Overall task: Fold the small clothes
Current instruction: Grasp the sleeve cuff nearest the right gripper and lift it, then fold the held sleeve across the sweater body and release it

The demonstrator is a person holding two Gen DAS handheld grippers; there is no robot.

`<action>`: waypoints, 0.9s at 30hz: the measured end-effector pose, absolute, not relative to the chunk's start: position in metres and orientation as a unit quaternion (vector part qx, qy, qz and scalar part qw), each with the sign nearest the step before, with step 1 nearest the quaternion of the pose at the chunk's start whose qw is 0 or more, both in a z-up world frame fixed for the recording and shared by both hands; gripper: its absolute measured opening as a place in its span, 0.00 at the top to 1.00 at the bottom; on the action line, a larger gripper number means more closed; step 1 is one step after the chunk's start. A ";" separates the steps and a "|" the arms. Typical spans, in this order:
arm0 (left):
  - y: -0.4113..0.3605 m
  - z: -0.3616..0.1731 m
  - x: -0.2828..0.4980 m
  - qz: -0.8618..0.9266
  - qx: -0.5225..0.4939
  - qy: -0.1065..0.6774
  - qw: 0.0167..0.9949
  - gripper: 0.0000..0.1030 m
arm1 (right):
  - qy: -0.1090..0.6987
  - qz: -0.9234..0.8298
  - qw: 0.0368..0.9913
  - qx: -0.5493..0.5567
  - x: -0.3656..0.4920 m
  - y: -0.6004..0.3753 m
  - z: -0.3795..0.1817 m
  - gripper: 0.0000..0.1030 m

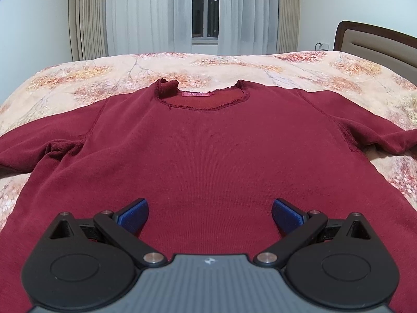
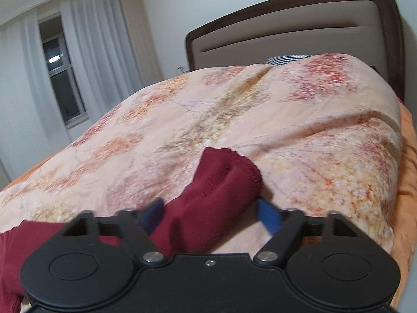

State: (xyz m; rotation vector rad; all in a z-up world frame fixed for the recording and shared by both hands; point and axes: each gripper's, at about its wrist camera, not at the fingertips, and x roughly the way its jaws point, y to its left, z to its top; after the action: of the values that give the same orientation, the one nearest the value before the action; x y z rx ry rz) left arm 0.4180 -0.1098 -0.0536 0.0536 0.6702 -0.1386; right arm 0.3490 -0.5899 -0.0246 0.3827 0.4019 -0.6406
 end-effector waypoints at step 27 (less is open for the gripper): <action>0.011 0.050 0.401 -0.010 -0.065 0.263 0.963 0.00 | 0.114 -0.002 0.992 0.050 0.450 -0.371 0.133 0.93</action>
State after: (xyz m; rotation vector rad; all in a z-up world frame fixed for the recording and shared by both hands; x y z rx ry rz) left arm 0.4015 0.0109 0.0498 -0.1309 0.5328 -0.0199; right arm 0.4504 -0.3705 0.1330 0.1007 0.2280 -0.0045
